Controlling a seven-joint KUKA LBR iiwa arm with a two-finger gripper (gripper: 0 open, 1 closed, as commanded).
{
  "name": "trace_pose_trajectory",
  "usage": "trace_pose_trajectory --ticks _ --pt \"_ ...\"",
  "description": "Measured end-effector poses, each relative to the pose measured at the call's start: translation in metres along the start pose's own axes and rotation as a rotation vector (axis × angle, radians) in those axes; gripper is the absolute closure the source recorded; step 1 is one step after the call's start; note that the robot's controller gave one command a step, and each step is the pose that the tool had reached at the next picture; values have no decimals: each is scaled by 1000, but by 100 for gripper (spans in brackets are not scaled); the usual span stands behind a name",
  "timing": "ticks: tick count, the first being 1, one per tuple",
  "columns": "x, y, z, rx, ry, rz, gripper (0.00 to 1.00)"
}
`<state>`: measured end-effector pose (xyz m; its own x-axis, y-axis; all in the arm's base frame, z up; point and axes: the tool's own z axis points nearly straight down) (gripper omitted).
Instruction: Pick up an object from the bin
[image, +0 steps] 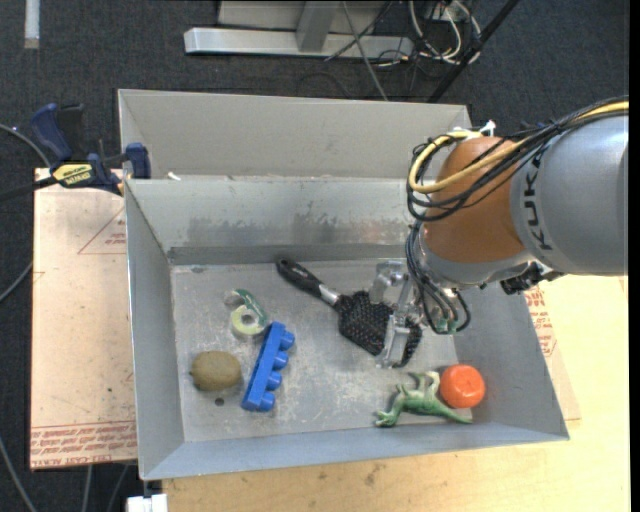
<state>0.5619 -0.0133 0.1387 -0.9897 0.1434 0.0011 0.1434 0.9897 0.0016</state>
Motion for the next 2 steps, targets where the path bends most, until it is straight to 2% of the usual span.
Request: trace_pose_trajectory --ticks 1,2 --pt "7 -16 1 0 -2 185 0" --pt "-11 -22 65 0 -18 179 0"
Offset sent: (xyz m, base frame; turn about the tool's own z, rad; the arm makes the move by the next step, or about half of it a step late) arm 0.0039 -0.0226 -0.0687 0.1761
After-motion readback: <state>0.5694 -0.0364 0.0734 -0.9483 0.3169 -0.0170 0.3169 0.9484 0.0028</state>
